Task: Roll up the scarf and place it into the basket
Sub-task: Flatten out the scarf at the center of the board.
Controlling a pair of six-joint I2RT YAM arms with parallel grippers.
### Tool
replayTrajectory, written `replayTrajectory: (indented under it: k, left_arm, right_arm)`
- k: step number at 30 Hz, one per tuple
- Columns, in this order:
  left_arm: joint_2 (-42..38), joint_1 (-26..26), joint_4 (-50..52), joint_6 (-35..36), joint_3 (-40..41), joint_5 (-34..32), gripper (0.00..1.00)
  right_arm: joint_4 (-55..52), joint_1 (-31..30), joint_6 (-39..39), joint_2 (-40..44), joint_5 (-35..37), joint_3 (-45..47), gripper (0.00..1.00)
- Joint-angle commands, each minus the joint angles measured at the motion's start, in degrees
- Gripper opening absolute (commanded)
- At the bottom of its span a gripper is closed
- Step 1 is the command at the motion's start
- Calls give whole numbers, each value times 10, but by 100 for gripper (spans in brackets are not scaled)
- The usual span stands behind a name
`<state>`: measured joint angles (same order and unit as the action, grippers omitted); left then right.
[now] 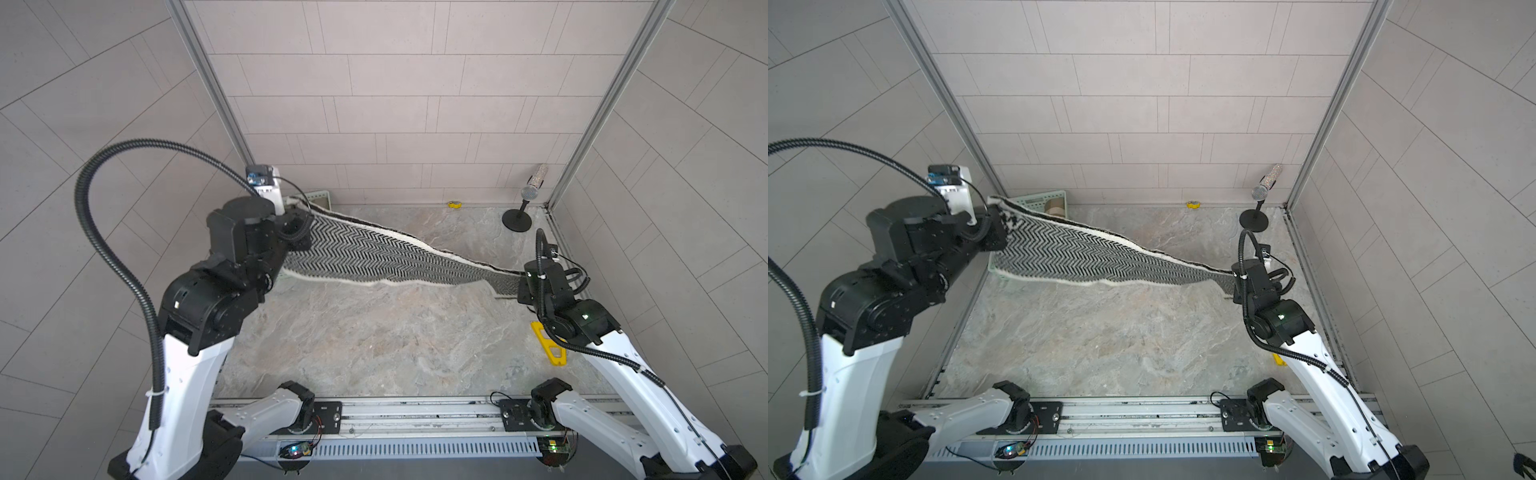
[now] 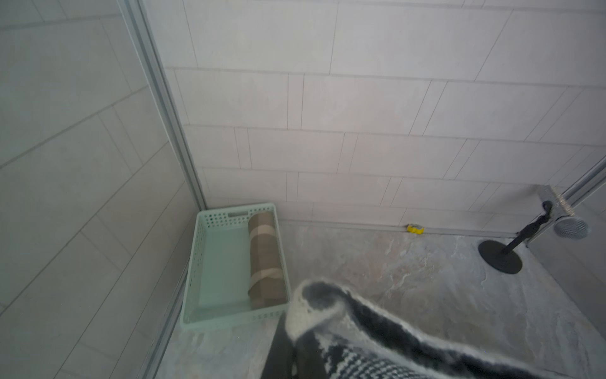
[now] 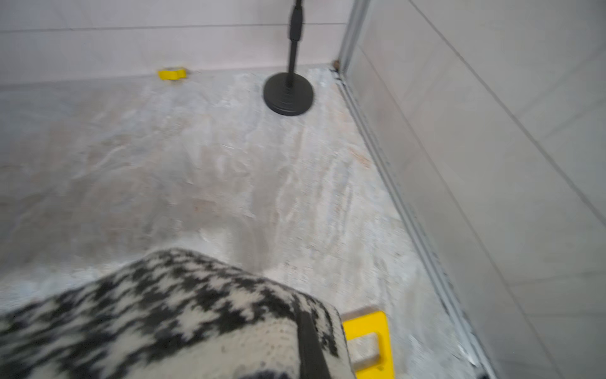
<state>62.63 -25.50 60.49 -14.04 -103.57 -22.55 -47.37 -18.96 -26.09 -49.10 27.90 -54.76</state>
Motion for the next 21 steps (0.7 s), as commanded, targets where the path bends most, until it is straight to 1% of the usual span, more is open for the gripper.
replayTrajectory:
  k: [1, 3, 5, 7, 8, 9, 10, 12, 14, 15, 17, 18, 19, 21]
  left_arm:
    - [-1, 13, 115, -81, 76, -43, 0]
    - [-4, 37, 124, -87, 133, -27, 0]
    - [-5, 75, 92, -84, 201, 16, 0]
    - [4, 117, 30, -81, 271, 81, 0]
    - [14, 130, 3, -82, 296, 105, 0]
    - [29, 139, -27, -84, 322, 127, 0]
    - [52, 144, -57, -86, 346, 136, 0]
    - [101, 151, -116, -97, 378, 137, 0]
    - [149, 165, -170, -106, 390, 143, 0]
    - [177, 173, -193, -107, 386, 152, 0]
    - [231, 187, -206, -111, 359, 163, 0]
    - [262, 191, -205, -110, 339, 166, 0]
    - [296, 197, -198, -108, 315, 172, 0]
    - [350, 205, -193, -112, 283, 192, 0]
  right_arm:
    - [-149, 8, 7, -2, 14, -60, 0]
    - [-166, 10, 17, -26, 30, -92, 0]
    - [-171, 29, 50, -66, 35, -107, 0]
    - [-168, 78, 89, -127, -8, -117, 0]
    - [-158, 97, 106, -156, -25, -114, 0]
    - [-146, 113, 122, -191, -35, -112, 0]
    - [-131, 123, 134, -228, -32, -115, 0]
    - [-126, 133, 131, -307, -25, -148, 0]
    - [-123, 133, 119, -386, -19, -198, 0]
    - [-127, 131, 113, -425, -18, -230, 0]
    - [-98, 130, 118, -479, -20, -269, 0]
    - [-85, 130, 127, -512, -24, -289, 7]
    - [-79, 131, 128, -546, -16, -314, 20]
    - [-83, 131, 137, -609, 3, -361, 42]
